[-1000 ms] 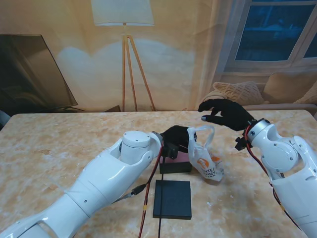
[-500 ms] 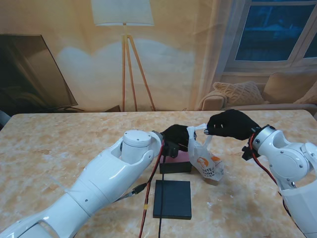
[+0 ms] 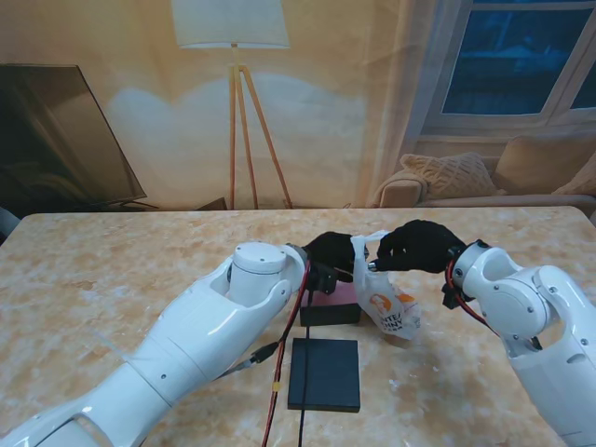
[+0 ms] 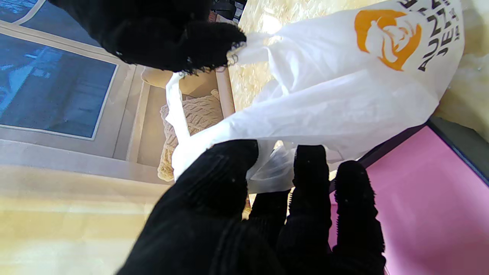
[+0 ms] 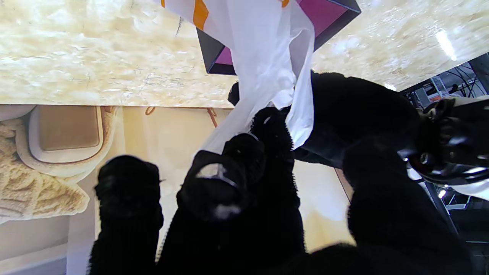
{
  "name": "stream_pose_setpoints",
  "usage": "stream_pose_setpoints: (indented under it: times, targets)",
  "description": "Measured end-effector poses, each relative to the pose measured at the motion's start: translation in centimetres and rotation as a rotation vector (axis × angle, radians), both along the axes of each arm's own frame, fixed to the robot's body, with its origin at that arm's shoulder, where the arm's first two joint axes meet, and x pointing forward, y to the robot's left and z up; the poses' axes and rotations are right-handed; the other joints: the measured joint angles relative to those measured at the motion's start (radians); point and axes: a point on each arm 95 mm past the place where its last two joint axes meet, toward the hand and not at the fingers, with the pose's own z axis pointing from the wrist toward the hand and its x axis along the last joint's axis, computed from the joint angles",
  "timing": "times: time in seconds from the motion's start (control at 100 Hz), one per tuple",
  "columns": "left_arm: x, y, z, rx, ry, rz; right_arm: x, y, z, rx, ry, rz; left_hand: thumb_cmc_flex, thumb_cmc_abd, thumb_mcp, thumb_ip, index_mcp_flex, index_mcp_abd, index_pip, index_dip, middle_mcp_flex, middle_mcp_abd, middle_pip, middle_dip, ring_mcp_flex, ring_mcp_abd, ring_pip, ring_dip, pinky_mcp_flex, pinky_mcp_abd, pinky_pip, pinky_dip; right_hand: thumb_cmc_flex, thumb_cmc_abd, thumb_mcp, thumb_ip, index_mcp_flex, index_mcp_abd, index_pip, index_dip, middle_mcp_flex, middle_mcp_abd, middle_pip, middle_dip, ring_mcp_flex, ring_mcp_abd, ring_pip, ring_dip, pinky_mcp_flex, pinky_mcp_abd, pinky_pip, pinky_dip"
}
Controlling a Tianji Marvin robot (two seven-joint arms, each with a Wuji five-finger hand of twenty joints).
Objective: Pack mini donuts into a plastic bag, tie the opening and put the bag into the gift box
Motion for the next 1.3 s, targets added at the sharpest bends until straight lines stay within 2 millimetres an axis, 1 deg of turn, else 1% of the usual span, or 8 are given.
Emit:
stream_pose_setpoints:
  times: [0.36, 0.45, 0.62, 0.83, 0.98, 1.08, 1.18, 1.3]
  targets:
    - [0.0, 0.0, 0.1, 0.003, 0.001, 0.013, 0.8, 1.3, -0.8, -0.025, 0.019, 0.002, 0.001, 0.011, -0.007, 0.0, -0.012, 0.0, 0.0, 0.01, -0.072, 0.0, 0.002, -0.049, -0.053, 0.009, -0.065, -0.027, -0.024, -0.002, -0.025, 0.0, -0.025, -0.033, 0.036, 0.0, -0.031, 0.025, -0.06, 0.002, -0.031, 0.006, -0.002, 0.0, -0.02, -0.001, -0.009, 0.0, -0.017, -0.001, -0.002, -0.011]
    - [0.0, 0.0, 0.1, 0.01, 0.001, 0.019, 1.0, 1.3, -0.9, -0.05, 0.004, -0.005, 0.001, 0.011, -0.007, 0.0, -0.012, 0.0, 0.0, 0.01, -0.108, 0.0, 0.004, -0.116, -0.072, 0.01, -0.105, -0.051, -0.031, -0.012, -0.04, 0.0, -0.03, -0.033, 0.044, 0.0, -0.036, 0.026, -0.074, 0.004, -0.043, 0.006, -0.002, 0.0, -0.03, -0.008, -0.009, 0.0, -0.024, -0.001, -0.004, -0.011]
    - [0.0, 0.0, 0.1, 0.036, -0.003, 0.041, 1.3, 1.4, -1.2, -0.058, -0.021, -0.018, 0.001, 0.011, -0.007, 0.001, -0.013, -0.001, 0.0, 0.01, -0.176, 0.001, -0.011, -0.339, -0.125, 0.01, -0.161, -0.088, -0.05, -0.024, -0.059, 0.0, -0.039, -0.044, 0.075, 0.0, -0.065, 0.033, -0.077, 0.017, -0.081, 0.006, 0.0, 0.012, -0.055, -0.026, -0.009, 0.001, -0.036, -0.011, -0.006, -0.012]
    - [0.0, -0.2, 0.1, 0.038, 0.0, 0.05, 1.5, 1.7, -1.4, -0.047, -0.03, -0.021, 0.002, 0.011, -0.009, 0.001, -0.013, -0.005, 0.0, 0.01, -0.184, 0.001, -0.037, -0.392, -0.126, 0.01, -0.169, -0.09, -0.054, -0.025, -0.062, 0.0, -0.049, -0.044, 0.087, 0.0, -0.075, 0.034, -0.078, 0.028, -0.082, 0.006, 0.0, 0.014, -0.064, -0.026, -0.009, 0.003, -0.054, -0.013, -0.008, -0.012]
    - [0.0, -0.1, 0.1, 0.032, 0.004, 0.052, 1.5, 1.6, -1.3, -0.031, -0.031, -0.021, 0.002, 0.011, -0.009, 0.001, -0.013, -0.005, 0.0, 0.01, -0.184, 0.001, -0.037, -0.405, -0.125, 0.01, -0.169, -0.09, -0.054, -0.025, -0.062, 0.0, 0.061, -0.045, 0.085, 0.0, -0.088, 0.034, -0.072, 0.04, -0.095, 0.005, 0.001, 0.027, -0.072, -0.027, -0.009, 0.004, -0.061, -0.015, -0.018, -0.012]
    - [0.0, -0.1, 0.1, 0.026, 0.004, 0.052, 1.5, 1.4, -1.3, -0.04, -0.013, -0.019, 0.002, 0.011, -0.009, 0.001, -0.013, -0.005, 0.0, 0.01, -0.184, 0.001, -0.037, -0.406, -0.125, 0.01, -0.169, -0.09, -0.055, -0.025, -0.062, 0.0, 0.144, -0.095, 0.068, 0.0, -0.102, 0.034, -0.102, 0.031, -0.106, 0.003, 0.001, 0.027, -0.082, -0.028, -0.009, 0.015, -0.069, -0.02, -0.03, -0.012]
    - [0.0, -0.1, 0.1, 0.023, 0.003, 0.052, 1.6, 1.3, -1.4, -0.045, -0.01, -0.021, 0.002, 0.011, -0.009, 0.001, -0.013, -0.005, 0.0, 0.01, -0.184, 0.001, -0.037, -0.407, -0.125, 0.01, -0.169, -0.09, -0.055, -0.025, -0.062, 0.0, 0.154, -0.171, 0.198, -0.015, -0.129, 0.034, -0.046, -0.04, -0.117, -0.002, 0.001, 0.028, -0.082, -0.038, -0.009, 0.017, -0.071, -0.022, -0.032, -0.012]
    - [0.0, 0.0, 0.2, 0.021, 0.0, 0.052, 1.6, 1.3, -1.4, -0.048, -0.013, -0.022, 0.002, 0.011, -0.009, 0.001, -0.013, -0.005, 0.0, 0.01, -0.184, 0.001, -0.039, -0.415, -0.125, 0.01, -0.182, -0.101, -0.056, -0.025, -0.072, 0.0, 0.14, -0.221, 0.32, -0.043, -0.13, 0.034, -0.026, -0.059, -0.117, -0.004, 0.001, 0.037, -0.082, -0.04, -0.009, 0.017, -0.072, -0.028, -0.032, -0.012]
